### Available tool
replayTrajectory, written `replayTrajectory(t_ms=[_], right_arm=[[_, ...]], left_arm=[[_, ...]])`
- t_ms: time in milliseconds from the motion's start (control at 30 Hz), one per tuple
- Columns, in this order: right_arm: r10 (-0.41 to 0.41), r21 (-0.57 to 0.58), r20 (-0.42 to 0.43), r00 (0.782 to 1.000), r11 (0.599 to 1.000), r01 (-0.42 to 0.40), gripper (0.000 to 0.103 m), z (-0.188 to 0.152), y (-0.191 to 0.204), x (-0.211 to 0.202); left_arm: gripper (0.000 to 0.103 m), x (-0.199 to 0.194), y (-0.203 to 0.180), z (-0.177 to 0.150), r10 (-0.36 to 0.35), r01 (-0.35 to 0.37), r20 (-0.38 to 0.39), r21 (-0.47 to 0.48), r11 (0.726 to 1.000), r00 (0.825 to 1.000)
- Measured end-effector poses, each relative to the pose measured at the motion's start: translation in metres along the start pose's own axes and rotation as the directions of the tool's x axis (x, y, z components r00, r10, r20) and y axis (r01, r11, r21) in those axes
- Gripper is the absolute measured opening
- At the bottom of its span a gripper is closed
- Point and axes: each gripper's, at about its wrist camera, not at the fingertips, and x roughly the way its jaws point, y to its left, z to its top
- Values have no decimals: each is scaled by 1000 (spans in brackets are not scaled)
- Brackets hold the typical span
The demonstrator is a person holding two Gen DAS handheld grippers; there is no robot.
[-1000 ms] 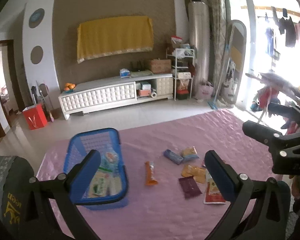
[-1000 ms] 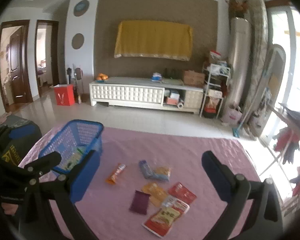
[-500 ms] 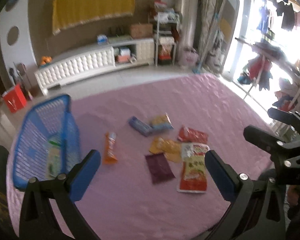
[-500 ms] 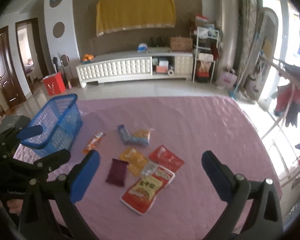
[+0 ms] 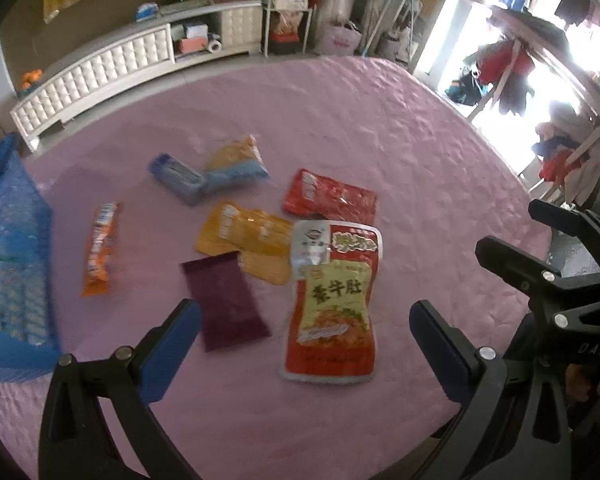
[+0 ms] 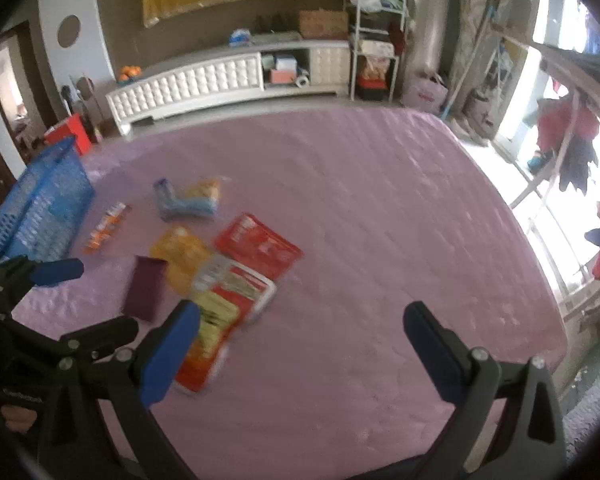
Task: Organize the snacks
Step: 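Move both tools away from the basket over the remaining snacks, then grasp the red-and-yellow beef tripe pouch with the left tool and lift it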
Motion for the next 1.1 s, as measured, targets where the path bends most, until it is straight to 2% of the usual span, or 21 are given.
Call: replayTrajectory(t_ms=[133,200,333,400,533,633,667,733,767,800,900,1000,1100], right_arm=[[-41,-6,-17,999,999,41,103,-5,-17,12],[-35,-1,-34,999,999,35,103,-5,-26,17],[-51,-7,-52,997,999,50,103,-6,-39,24],[-32,34,-68,997,999,35,103,-6,-50,26],[-4,70,-60,998,998,8,103,-5,-60,24],[8,78,-63,998,997,-3,103,-5,-61,25],[8,80,-66,998,997,-3,103,-5,-62,25],[-5,85,-67,998,996,11,103,-5,-62,27],[-12,85,-65,998,996,18,103,-5,-62,26],[-14,84,-63,998,996,19,103,-4,-62,26],[-28,76,-65,998,997,33,103,-5,-59,26],[-38,56,-68,997,998,42,103,-4,-53,25],[-50,23,-63,997,998,51,103,-4,-45,21]], left_arm=[[103,32,-15,7,-19,22,-70,37,999,997],[103,43,-21,11,-24,29,-91,53,998,996],[103,68,-32,17,12,-1,-122,83,997,992],[102,82,-34,18,30,-17,-149,86,996,988],[93,100,-29,14,39,-27,-204,60,998,978],[88,98,-31,11,83,-69,-176,84,994,981],[82,97,-32,9,102,-87,-167,91,992,981],[63,91,-35,7,97,-83,-147,100,992,984],[48,86,-37,5,91,-77,-142,103,992,986],[39,84,-38,4,88,-74,-141,103,992,986],[37,79,-39,-1,67,-55,-133,91,994,989],[37,59,-34,-3,20,-17,-57,55,998,998],[37,26,-22,0,22,-22,15,23,999,1000]])
